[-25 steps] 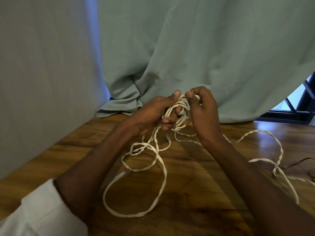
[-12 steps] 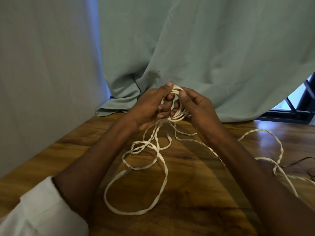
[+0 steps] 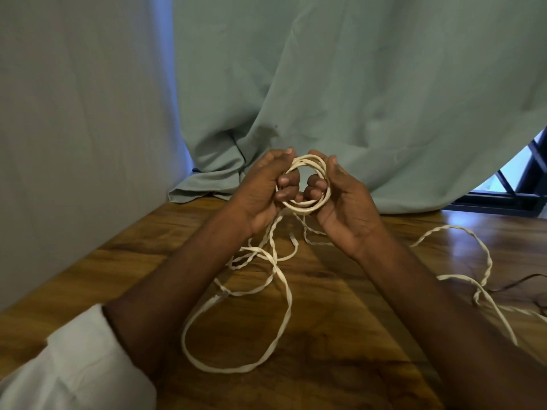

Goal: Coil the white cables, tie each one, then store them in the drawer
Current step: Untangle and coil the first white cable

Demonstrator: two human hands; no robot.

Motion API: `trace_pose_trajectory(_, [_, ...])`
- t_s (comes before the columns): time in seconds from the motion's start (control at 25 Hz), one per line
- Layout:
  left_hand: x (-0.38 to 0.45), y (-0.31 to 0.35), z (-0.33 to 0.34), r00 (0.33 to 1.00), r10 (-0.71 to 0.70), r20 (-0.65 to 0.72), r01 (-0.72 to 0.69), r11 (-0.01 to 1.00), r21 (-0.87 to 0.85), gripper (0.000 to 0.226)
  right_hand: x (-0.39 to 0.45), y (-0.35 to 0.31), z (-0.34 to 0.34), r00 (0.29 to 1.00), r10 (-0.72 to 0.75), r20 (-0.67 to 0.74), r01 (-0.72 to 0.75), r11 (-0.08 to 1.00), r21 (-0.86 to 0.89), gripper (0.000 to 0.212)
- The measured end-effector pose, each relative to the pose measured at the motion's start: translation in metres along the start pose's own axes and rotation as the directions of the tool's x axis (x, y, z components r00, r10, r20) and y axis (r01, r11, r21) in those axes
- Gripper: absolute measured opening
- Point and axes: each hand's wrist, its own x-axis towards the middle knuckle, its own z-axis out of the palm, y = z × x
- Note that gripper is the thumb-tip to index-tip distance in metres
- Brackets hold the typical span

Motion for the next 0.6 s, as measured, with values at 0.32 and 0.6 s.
trace_pose_trajectory(0.32, [-0.003, 0.001, -0.002, 0.978, -0.161, 0.133, 0.140, 0.978, 0.152, 0.029, 0.005, 0.005, -0.007, 0.981, 0.047, -0.186, -0.025, 0.992, 0.120, 0.022])
trace_pose_trajectory(0.6, [-0.010, 0.004, 0.003, 0.961, -0.233, 0.150, 0.152, 0.895, 0.418, 0.048, 0.008, 0.010, -0.012, 0.942, 0.003, -0.335, 0.027, 0.996, 0.086, 0.027])
